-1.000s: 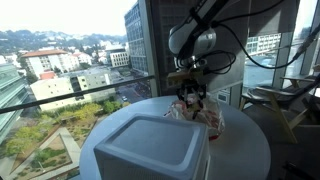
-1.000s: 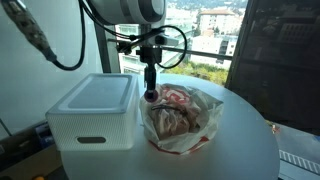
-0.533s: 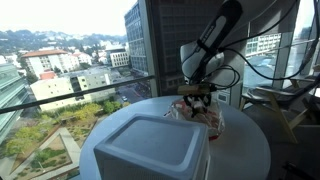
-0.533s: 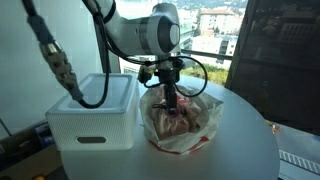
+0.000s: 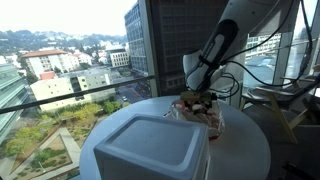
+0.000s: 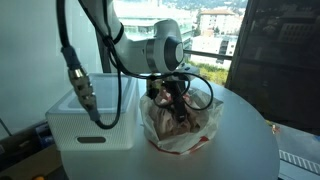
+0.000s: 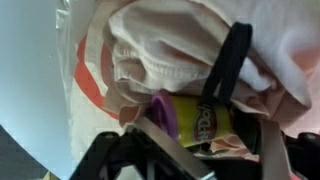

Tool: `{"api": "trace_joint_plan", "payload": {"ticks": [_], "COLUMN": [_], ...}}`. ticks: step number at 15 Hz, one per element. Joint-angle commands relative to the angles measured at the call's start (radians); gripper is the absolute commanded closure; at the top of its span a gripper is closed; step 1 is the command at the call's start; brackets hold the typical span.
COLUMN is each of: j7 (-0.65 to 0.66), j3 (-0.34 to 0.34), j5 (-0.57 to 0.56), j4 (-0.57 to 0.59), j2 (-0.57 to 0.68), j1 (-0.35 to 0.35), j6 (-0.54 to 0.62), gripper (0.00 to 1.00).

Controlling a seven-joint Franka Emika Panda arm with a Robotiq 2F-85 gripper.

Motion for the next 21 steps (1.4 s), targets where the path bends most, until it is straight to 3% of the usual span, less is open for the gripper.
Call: {"api": "trace_joint_plan", "payload": {"ticks": [1,5,10,14,17,21], "j7": [0.051,-0.042,-0.063,-0.325,-0.438,-0.469], "j3": [-0.046,0.064,0.102,0.208,0.223,0.178], "j5": [-0.088,0.019,-0.021,0.146,0.196,0.113], "j4": [-0.04,-0.071,-0.101,-0.107,-0.097,-0.086], "j2": [-0.071,-0.146,-0.216,-0.209,-0.195,-0.164], "j1": [0.073,0.039,0.066,0.006,0.012,0.034], "j6": [0.022,0.041,0.065,0.053,0.007,-0.021], "gripper": [0.0,0.0,0.0,0.0,0.0,0.0]}}
